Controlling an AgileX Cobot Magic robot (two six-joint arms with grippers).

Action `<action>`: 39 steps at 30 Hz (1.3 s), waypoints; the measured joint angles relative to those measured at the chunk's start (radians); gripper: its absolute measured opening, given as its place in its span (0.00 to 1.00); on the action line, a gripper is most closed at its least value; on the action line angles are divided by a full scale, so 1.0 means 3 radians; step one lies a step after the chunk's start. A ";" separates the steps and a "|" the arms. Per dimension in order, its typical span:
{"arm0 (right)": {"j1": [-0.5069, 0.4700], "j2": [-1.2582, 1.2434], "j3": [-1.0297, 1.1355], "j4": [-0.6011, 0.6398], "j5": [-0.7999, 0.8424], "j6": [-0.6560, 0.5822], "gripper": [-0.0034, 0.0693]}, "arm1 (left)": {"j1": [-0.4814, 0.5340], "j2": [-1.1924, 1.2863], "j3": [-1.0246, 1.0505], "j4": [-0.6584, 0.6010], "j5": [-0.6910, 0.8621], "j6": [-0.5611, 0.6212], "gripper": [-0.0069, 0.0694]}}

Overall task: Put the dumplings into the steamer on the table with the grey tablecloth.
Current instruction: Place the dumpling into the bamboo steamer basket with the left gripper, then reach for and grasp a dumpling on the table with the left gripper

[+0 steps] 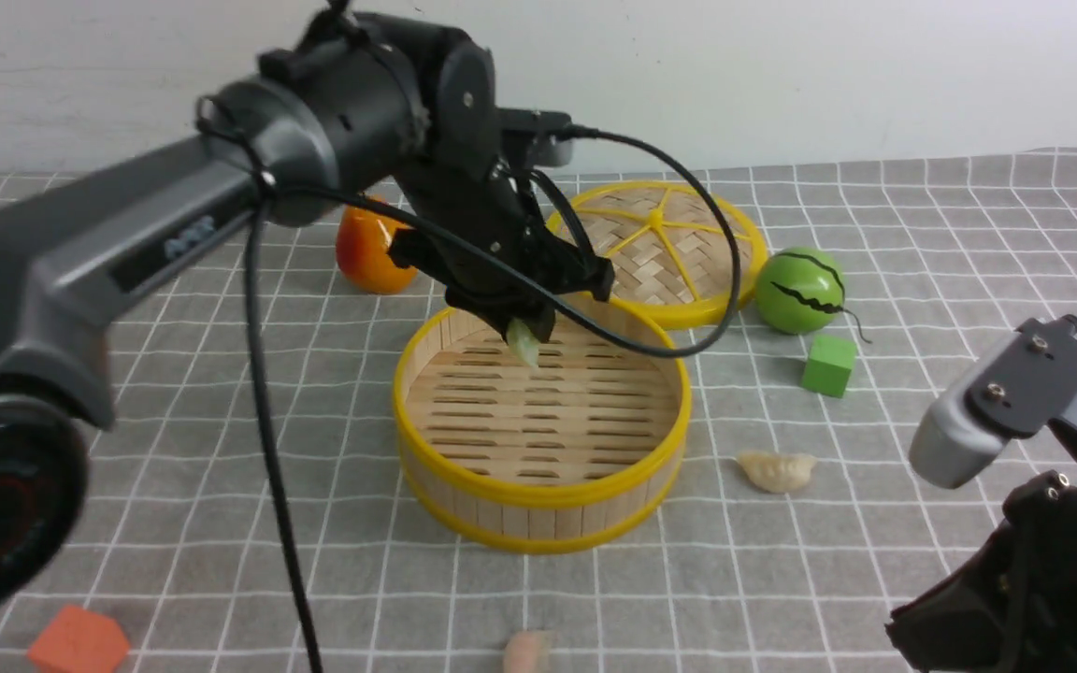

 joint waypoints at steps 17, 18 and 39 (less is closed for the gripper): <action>0.0000 0.0000 0.0000 0.0006 0.0036 0.0000 0.09 | -0.0284 0.0688 -0.0626 0.0400 0.0093 -0.0409 0.62; 0.0000 0.0000 0.0000 0.0006 0.0036 0.0000 0.09 | -0.0284 0.0629 -0.0626 0.0396 0.0156 -0.0409 0.68; 0.0000 0.0000 0.0000 0.0033 0.0051 0.0000 0.10 | -0.0376 -0.2009 0.1752 0.0331 0.0746 -0.0588 0.76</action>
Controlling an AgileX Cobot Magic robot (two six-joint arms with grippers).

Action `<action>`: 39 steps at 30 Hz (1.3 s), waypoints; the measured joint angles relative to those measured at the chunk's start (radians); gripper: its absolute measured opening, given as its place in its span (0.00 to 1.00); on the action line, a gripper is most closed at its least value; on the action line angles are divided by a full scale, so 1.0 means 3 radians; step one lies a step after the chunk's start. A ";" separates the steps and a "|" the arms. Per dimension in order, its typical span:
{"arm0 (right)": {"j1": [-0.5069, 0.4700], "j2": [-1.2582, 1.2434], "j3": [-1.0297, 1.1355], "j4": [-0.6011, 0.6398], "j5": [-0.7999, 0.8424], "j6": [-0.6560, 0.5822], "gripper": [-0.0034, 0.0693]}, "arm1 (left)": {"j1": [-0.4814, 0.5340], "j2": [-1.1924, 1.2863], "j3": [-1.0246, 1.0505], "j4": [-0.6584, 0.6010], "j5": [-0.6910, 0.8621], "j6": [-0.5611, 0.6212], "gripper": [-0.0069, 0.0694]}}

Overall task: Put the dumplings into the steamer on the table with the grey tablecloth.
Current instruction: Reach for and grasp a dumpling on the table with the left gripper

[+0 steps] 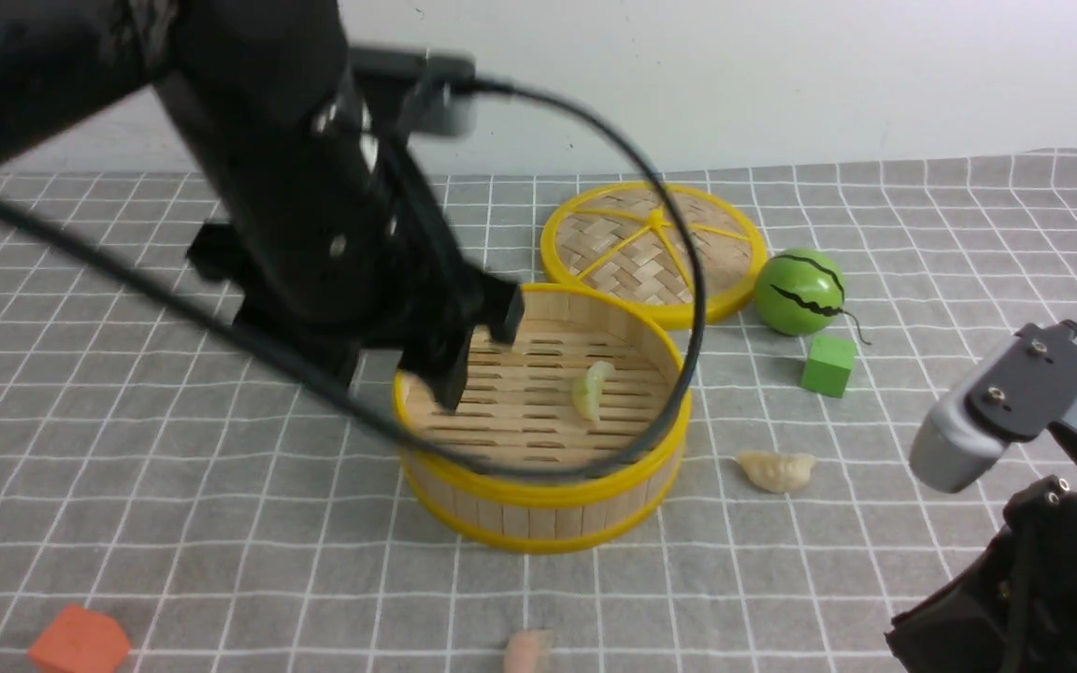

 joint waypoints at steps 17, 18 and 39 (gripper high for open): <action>0.0000 0.0000 0.0000 0.0060 0.0002 0.0000 0.13 | -0.0573 0.0723 0.1280 -0.0048 -0.1739 -0.0521 0.74; 0.0000 0.0000 0.0000 0.0060 0.0002 0.0000 0.13 | -0.0573 0.0772 0.1265 -0.0039 -0.1746 -0.0521 0.73; 0.0000 0.0000 0.0000 0.0043 0.0002 0.0000 0.15 | -0.0573 0.0893 0.0925 0.0008 -0.1472 -0.0313 0.31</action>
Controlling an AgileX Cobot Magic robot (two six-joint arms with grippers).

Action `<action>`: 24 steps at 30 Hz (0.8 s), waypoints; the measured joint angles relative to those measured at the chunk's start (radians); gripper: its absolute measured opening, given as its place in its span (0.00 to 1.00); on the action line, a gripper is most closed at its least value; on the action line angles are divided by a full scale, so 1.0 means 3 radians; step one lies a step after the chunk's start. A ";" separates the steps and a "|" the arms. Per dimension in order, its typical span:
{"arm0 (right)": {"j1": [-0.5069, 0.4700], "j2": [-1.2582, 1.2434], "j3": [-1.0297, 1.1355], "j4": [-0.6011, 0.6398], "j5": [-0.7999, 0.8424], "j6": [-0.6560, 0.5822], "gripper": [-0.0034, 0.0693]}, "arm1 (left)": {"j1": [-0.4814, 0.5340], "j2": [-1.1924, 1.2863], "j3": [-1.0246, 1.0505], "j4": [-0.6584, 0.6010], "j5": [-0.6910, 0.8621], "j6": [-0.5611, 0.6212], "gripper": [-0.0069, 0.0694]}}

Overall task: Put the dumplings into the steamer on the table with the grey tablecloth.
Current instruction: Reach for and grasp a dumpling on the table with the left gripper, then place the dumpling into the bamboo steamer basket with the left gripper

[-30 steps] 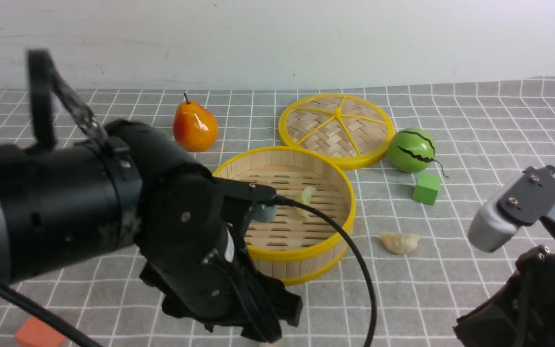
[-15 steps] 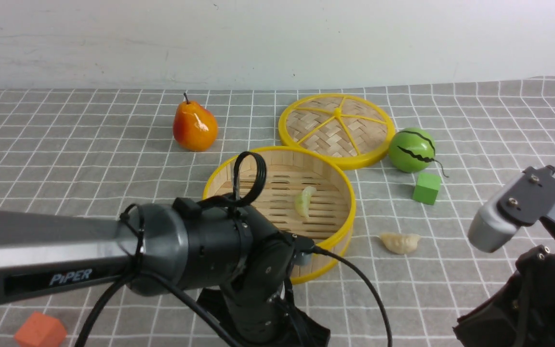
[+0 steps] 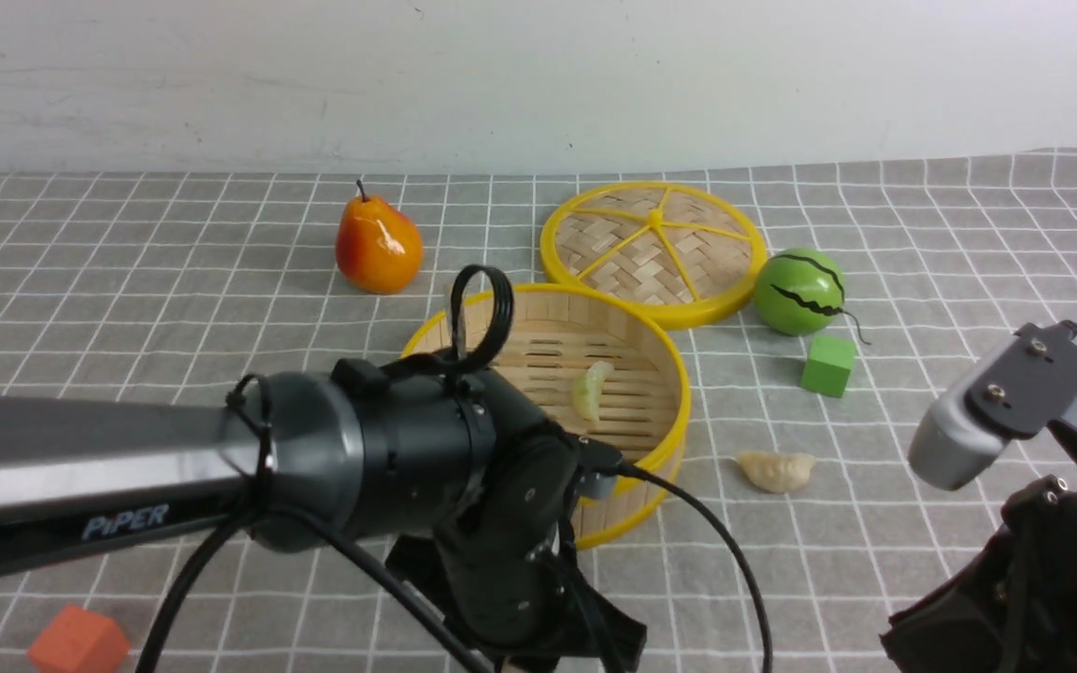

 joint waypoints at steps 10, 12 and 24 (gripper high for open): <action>0.0000 0.0000 0.0000 0.0000 0.0000 0.0000 0.15 | 0.0656 -0.0029 -0.1372 0.0016 0.0518 0.0447 0.31; 0.0000 0.0000 0.0000 0.0000 0.0000 0.0000 0.15 | 0.0789 0.0131 -0.1588 0.0031 0.0553 0.0460 0.31; 0.0000 0.0000 -0.0277 -0.0175 0.0163 0.0223 0.15 | 0.1060 0.1155 -0.2291 0.0017 0.0662 0.0468 0.31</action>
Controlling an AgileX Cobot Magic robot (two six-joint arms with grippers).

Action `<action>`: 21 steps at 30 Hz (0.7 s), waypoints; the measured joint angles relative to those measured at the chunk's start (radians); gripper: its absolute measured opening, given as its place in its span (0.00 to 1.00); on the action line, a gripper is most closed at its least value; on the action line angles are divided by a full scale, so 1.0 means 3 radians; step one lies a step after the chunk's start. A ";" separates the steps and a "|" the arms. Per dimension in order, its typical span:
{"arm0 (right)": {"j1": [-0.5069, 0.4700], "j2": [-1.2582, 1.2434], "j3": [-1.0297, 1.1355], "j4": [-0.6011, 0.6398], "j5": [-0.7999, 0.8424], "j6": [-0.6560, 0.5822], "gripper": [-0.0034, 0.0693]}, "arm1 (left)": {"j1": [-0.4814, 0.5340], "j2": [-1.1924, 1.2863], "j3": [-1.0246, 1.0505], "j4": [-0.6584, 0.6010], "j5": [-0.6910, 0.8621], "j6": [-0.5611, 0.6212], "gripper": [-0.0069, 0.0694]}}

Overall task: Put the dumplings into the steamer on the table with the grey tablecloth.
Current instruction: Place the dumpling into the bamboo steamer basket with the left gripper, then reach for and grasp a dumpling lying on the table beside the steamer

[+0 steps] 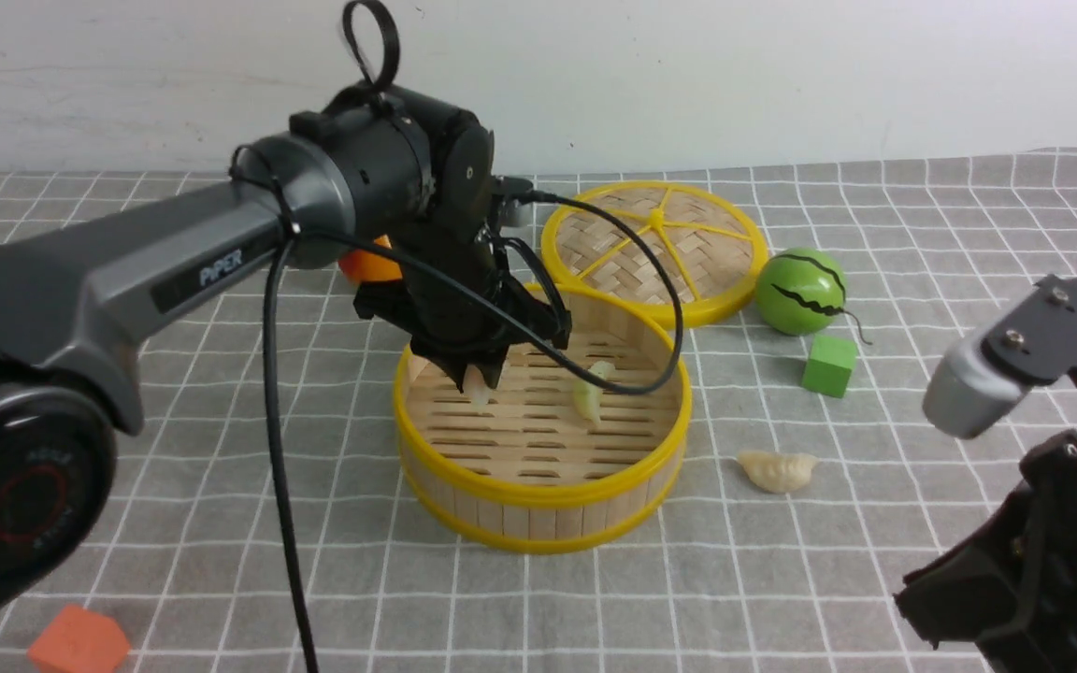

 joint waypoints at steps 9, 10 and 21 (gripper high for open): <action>0.0000 0.0140 -0.0100 -0.0351 0.0063 0.0266 0.15 | 0.0000 0.0201 -0.0131 -0.0026 0.0097 0.0000 0.48; 0.0000 0.0158 -0.0116 -0.0358 0.0074 0.0266 0.15 | 0.0000 0.0200 -0.0159 -0.0026 0.0110 0.0000 0.49; -0.0275 0.1085 -0.1037 -0.0412 0.0221 0.0269 0.14 | 0.0000 -0.0228 -0.1228 -0.0061 0.0875 0.0118 0.59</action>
